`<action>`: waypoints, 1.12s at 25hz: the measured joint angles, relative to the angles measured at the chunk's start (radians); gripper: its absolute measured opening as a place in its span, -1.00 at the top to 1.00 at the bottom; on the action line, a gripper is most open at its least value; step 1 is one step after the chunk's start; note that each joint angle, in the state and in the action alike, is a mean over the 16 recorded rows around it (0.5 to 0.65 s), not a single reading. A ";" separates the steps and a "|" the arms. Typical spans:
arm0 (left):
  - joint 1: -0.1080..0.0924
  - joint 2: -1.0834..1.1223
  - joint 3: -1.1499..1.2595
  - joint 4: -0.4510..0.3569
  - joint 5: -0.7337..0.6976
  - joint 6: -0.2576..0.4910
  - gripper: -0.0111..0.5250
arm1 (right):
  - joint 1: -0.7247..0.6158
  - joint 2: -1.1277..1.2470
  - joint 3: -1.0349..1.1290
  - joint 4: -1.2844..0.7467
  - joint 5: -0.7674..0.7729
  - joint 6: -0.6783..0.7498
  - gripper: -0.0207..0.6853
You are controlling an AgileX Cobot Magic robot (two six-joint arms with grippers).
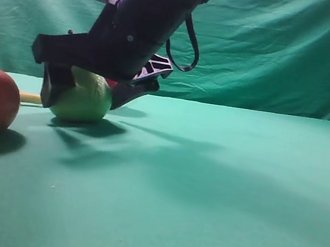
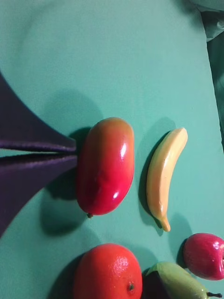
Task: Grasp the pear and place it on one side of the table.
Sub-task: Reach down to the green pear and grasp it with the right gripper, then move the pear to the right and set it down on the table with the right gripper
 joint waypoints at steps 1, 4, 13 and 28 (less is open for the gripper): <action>0.000 0.000 0.000 0.000 0.000 0.000 0.96 | -0.008 -0.011 0.000 0.000 0.007 0.000 -0.51; 0.000 0.000 0.000 0.000 0.000 0.000 0.96 | -0.033 -0.054 0.000 0.000 0.041 0.009 -0.48; 0.000 0.000 0.000 0.000 0.000 0.000 0.96 | -0.137 -0.277 0.075 0.000 0.163 0.081 -0.47; 0.000 0.000 0.000 0.000 0.000 0.000 0.96 | -0.383 -0.572 0.571 0.000 0.027 0.217 -0.47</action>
